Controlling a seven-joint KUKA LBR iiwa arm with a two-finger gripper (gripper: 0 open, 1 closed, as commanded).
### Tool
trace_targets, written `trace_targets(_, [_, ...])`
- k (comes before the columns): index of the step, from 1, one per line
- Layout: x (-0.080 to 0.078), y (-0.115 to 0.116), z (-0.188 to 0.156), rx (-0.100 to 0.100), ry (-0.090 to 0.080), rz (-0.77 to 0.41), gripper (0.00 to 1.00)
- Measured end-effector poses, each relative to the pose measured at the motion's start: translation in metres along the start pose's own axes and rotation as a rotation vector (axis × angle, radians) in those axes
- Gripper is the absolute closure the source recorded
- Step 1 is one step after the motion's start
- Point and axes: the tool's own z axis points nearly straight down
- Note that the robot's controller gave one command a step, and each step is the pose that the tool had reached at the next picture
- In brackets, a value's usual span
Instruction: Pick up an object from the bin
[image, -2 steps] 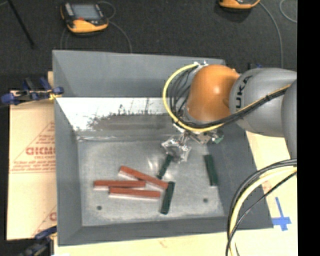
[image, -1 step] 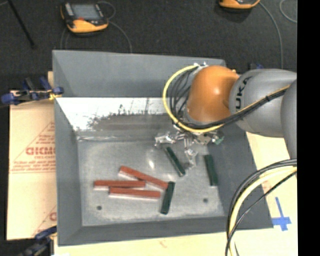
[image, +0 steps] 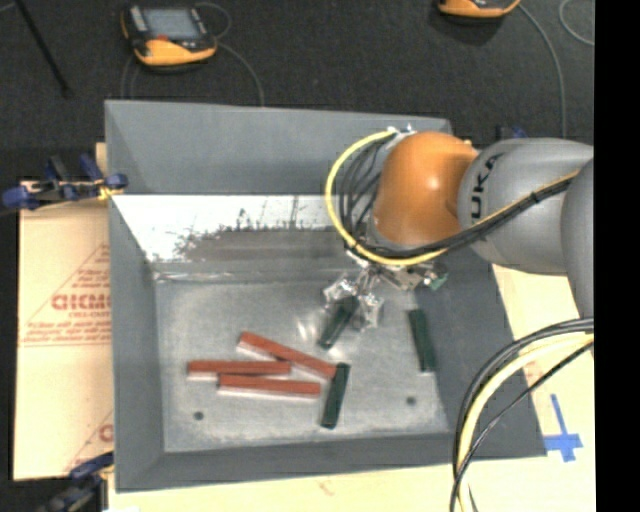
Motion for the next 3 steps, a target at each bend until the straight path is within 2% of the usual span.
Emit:
trace_targets(1, [0.0,0.0,0.0,0.0,0.0,0.0,1.0])
trace_targets(2, [0.008,0.004,-0.032,-0.007,0.006,-0.008,1.0])
trace_targets(3, [-0.004,0.005,-0.146,-0.002,0.003,0.031,1.0])
